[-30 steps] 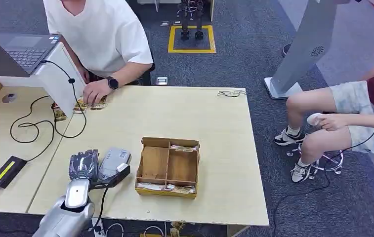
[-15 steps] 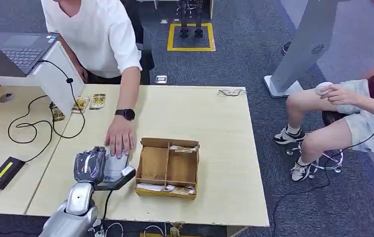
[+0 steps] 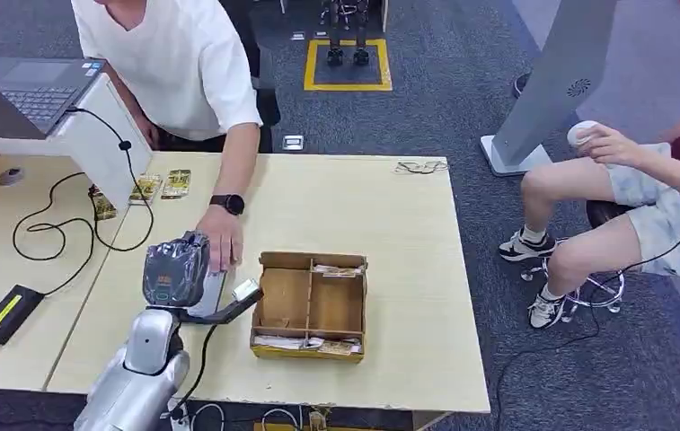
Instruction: Pass the card to the sensor for recognition and then transmit it.
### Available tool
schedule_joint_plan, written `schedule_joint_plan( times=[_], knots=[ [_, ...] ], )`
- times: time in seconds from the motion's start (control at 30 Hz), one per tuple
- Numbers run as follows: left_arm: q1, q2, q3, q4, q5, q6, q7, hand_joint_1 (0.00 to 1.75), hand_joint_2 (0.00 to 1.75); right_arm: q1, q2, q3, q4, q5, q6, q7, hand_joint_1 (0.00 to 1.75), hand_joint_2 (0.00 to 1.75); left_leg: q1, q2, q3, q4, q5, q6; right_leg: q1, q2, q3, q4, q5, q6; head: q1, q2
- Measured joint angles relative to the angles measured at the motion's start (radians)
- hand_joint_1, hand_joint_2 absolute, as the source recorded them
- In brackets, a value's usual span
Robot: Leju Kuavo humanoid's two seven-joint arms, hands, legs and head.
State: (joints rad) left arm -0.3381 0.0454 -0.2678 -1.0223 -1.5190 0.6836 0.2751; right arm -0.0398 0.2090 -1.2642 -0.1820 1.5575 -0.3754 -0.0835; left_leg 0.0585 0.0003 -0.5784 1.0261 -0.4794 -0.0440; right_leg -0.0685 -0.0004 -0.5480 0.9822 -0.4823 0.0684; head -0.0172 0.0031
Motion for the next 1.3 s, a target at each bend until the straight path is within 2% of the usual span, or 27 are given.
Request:
schedule_joint_plan(
  times=[0.17, 0.53, 0.9, 1.3],
  knots=[
    [-0.028, -0.007, -0.002, -0.022, 0.0, -0.018, -0.013, 1.75, 1.75, 0.0, 0.0, 0.005, 0.0, 0.002, 0.0, -0.003, 0.0, 1.75, 0.0, 0.0, 0.0, 0.0, 0.0, 0.0, 0.0, 0.0, 0.0, 0.0, 0.0, 0.0, 0.0, 0.0],
    [-0.162, -0.023, -0.032, -0.015, -0.001, -0.099, -0.013, 1.75, 1.75, -0.002, 0.0, 0.042, 0.002, 0.015, 0.004, 0.0, 0.0, 1.75, 0.0, 0.0, -0.001, 0.0, 0.0, 0.0, 0.0, 0.001, 0.0, 0.0, 0.0, 0.0, 0.0, 0.0],
    [-0.244, -0.031, -0.055, 0.025, 0.001, -0.12, -0.009, 1.75, 1.75, -0.006, 0.0, 0.066, 0.003, 0.015, 0.011, 0.006, 0.0, 1.75, 0.0, 0.001, -0.001, 0.0, 0.0, 0.0, 0.0, 0.001, -0.001, 0.0, 0.0, 0.0, 0.0, 0.0],
    [-0.278, -0.032, -0.062, 0.053, 0.004, -0.122, -0.008, 1.75, 1.75, -0.006, -0.003, 0.074, 0.005, 0.015, 0.012, 0.006, 0.0, 1.75, 0.0, 0.001, -0.001, 0.0, 0.0, 0.0, 0.0, 0.001, -0.001, 0.0, 0.0, 0.0, 0.0, 0.0]
  ],
)
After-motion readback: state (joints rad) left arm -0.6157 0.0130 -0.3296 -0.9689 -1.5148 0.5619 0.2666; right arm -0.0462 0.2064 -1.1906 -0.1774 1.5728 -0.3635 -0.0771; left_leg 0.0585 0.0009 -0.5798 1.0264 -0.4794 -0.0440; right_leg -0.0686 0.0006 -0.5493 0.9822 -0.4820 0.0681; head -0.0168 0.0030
